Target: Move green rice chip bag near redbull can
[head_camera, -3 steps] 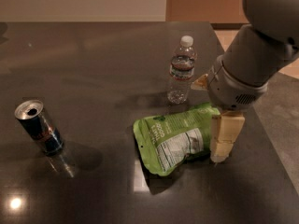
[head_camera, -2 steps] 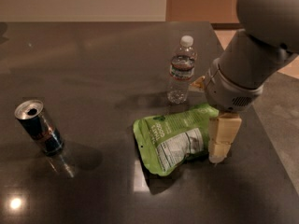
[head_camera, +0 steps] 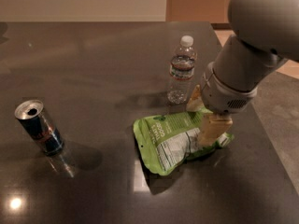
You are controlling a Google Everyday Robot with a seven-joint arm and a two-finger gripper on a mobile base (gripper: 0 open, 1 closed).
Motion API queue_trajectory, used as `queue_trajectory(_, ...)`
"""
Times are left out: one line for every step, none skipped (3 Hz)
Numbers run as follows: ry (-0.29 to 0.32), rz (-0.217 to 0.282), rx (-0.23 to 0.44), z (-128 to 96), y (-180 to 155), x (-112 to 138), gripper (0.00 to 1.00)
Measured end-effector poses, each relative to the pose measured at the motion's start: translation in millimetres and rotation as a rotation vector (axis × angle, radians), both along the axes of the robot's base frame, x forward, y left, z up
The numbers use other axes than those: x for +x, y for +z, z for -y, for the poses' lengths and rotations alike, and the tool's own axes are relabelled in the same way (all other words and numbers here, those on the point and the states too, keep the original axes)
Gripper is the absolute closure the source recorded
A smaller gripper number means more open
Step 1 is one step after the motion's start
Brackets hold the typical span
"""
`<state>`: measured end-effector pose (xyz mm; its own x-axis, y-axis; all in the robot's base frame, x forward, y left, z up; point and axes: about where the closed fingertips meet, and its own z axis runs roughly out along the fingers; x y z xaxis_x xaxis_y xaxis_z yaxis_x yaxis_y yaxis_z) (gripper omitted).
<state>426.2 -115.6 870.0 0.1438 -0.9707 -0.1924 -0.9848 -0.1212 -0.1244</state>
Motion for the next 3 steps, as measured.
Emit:
queue_trajectory(0.003, -0.009, -0.009, 0.6, -3.8, -3.0, 0.65)
queue_trajectory(-0.004, -0.017, -0.014, 1.7, 0.5, -5.8, 0.88)
queue_trajectory(-0.017, -0.038, 0.013, -5.9, 21.4, -10.9, 1.00)
